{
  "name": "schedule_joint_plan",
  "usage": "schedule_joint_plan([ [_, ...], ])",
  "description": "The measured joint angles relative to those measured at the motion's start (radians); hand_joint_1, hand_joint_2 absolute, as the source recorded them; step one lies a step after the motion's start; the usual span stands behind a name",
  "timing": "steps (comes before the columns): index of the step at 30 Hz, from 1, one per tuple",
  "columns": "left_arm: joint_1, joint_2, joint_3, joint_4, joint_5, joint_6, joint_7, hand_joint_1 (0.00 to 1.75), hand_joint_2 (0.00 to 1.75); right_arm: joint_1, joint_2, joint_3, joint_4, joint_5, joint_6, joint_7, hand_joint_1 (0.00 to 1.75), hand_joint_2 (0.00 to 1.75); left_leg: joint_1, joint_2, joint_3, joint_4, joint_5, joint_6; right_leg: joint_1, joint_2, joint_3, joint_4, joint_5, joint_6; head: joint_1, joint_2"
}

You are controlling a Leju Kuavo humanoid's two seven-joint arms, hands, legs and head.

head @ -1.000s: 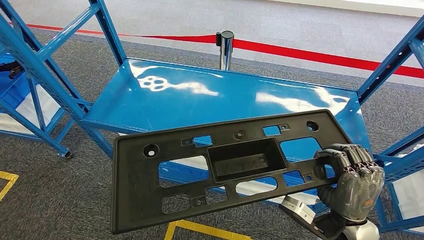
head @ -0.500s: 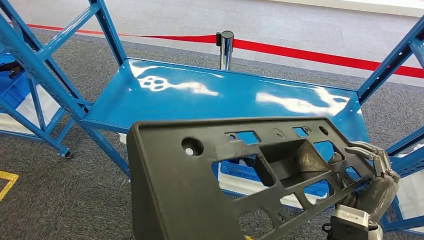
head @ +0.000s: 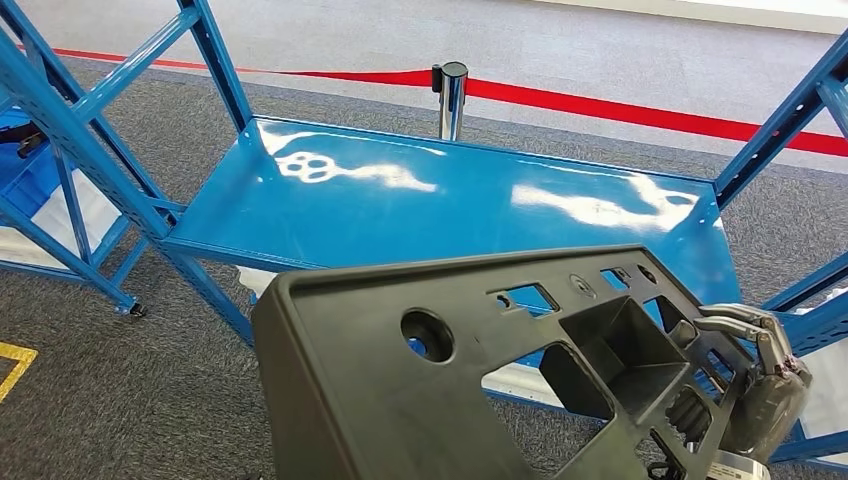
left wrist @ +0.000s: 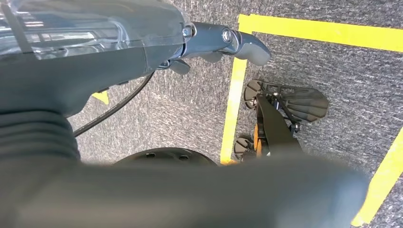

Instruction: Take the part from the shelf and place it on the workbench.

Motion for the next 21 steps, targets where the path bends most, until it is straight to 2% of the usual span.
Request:
schedule_joint_plan([
  [11,0.000,0.000,0.001,0.000,-0.020,-0.021,-0.034,0.00,1.75,0.002,0.000,-0.001,0.000,-0.001,0.002,-0.009,1.10,1.75,0.000,0.000,0.000,0.000,0.000,0.000,0.000,0.000,0.000,0.000,0.000,0.000,0.000,0.000],
  [21,0.000,0.000,0.012,0.000,-0.013,0.022,0.002,0.00,1.75,0.002,0.000,-0.001,-0.001,0.002,0.002,-0.012,1.10,1.75,0.000,0.000,0.000,0.000,0.000,0.000,0.000,0.000,0.000,0.000,0.000,0.000,0.000,0.000],
])
